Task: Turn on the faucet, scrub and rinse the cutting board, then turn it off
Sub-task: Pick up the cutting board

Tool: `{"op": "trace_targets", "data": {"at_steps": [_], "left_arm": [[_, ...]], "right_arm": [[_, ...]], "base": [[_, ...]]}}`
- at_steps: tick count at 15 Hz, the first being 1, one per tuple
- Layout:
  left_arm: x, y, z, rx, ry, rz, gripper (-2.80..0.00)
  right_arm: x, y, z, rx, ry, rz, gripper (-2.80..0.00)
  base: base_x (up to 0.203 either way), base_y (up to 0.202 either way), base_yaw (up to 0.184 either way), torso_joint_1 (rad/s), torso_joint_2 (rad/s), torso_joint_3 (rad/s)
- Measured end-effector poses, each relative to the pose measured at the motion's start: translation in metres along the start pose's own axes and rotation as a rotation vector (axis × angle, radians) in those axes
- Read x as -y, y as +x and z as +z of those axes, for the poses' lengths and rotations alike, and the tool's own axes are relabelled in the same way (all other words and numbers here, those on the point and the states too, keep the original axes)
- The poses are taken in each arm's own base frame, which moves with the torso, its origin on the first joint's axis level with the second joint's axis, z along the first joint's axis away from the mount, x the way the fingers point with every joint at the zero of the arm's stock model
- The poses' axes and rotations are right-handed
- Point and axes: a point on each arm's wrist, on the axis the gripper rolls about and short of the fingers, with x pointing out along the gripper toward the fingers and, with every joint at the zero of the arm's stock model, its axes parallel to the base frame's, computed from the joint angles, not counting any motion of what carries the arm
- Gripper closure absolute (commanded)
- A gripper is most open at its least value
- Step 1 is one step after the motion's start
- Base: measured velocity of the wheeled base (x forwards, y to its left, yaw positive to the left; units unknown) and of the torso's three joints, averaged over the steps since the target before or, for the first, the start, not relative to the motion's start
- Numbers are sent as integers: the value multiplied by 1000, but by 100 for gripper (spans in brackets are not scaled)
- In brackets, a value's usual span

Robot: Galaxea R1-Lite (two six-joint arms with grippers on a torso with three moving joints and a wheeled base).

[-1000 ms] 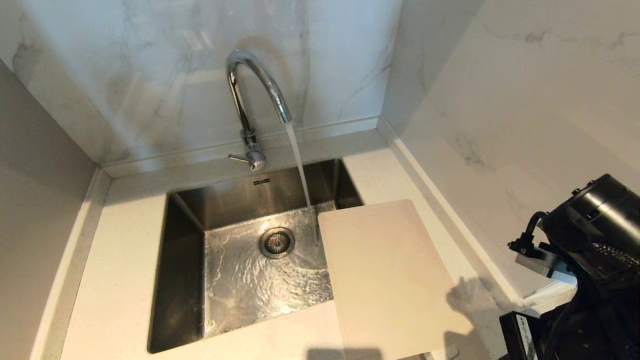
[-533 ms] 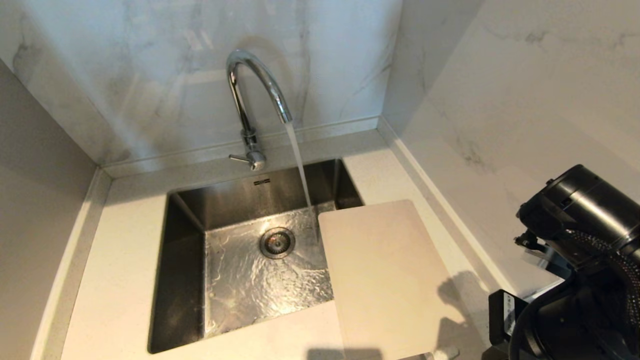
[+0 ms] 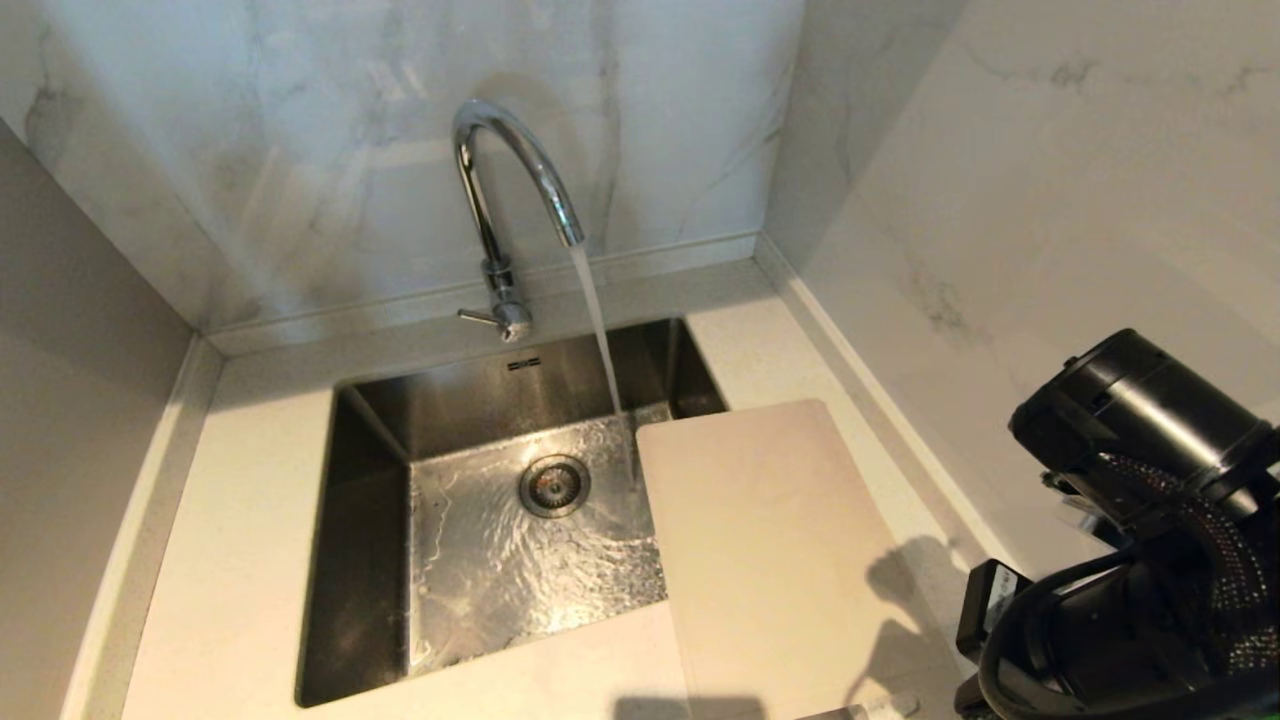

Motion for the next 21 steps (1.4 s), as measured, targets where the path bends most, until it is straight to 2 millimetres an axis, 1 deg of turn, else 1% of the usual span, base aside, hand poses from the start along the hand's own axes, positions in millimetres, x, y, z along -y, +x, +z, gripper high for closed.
{"op": "trace_targets", "data": {"at_steps": [3, 8, 10, 13, 17, 21], "left_arm": [[0, 0, 0, 0, 0, 0, 0], [0, 0, 0, 0, 1, 0, 0], [0, 0, 0, 0, 0, 0, 0], [0, 0, 0, 0, 0, 0, 0], [0, 0, 0, 1, 1, 0, 0], [0, 0, 0, 1, 0, 0, 0]], "right_arm": [[-2, 6, 2, 17, 1, -37, -280], [-2, 11, 1, 6, 2, -54, -280], [-4, 12, 1, 8, 40, -47, -280], [-13, 18, 4, 17, 119, -18, -280], [-28, 44, 6, 6, 229, -55, -280], [-32, 65, 0, -22, 228, -98, -280]], "base": [[0, 0, 0, 0, 0, 0], [0, 0, 0, 0, 0, 0], [0, 0, 0, 0, 0, 0], [0, 0, 0, 0, 0, 0], [0, 0, 0, 0, 0, 0], [0, 0, 0, 0, 0, 0]]}}
